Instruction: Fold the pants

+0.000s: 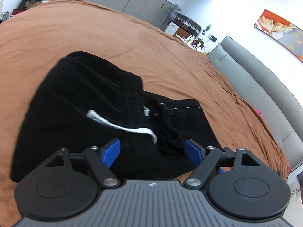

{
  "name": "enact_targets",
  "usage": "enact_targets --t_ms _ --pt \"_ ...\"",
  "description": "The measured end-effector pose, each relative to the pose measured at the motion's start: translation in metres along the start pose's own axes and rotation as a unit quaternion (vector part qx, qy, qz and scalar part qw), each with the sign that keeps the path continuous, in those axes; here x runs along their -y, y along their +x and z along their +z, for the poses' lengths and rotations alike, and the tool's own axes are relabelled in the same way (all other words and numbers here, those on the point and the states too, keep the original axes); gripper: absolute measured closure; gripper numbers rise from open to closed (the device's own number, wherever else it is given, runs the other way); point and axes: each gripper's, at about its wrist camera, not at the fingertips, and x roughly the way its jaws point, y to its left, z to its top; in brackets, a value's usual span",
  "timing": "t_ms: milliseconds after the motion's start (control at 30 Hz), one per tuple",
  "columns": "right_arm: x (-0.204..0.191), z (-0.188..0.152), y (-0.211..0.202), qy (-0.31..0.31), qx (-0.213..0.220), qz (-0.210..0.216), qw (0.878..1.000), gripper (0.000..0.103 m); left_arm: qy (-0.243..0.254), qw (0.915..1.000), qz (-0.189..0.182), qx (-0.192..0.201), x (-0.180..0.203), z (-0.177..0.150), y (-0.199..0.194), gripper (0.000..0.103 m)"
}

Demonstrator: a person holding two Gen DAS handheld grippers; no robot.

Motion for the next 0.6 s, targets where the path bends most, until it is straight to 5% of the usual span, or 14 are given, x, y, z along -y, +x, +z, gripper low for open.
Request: enact_targets --t_ms 233,300,367,433,500,600 --pt "-0.008 -0.002 0.033 0.013 0.026 -0.037 0.999 0.034 0.02 0.9997 0.004 -0.015 0.026 -0.001 0.02 0.012" --pt "-0.01 0.001 0.048 -0.002 0.028 -0.04 0.999 0.025 0.022 0.9996 0.008 -0.018 0.029 -0.002 0.023 0.012" --pt "-0.017 0.001 0.062 -0.032 0.011 -0.039 0.999 0.016 0.022 0.9995 0.012 -0.019 0.032 0.0 0.027 0.012" --pt "-0.026 0.002 0.073 -0.067 -0.024 -0.033 0.997 0.019 0.027 0.9993 0.017 -0.02 0.037 0.002 0.033 0.012" --pt "-0.023 0.005 0.077 -0.072 -0.044 -0.037 0.996 0.059 0.033 0.999 0.021 -0.023 0.038 0.005 0.035 0.012" --pt "0.0 0.012 0.071 -0.002 -0.063 0.011 0.998 0.074 0.022 0.9995 0.022 -0.01 0.03 0.011 0.027 0.012"
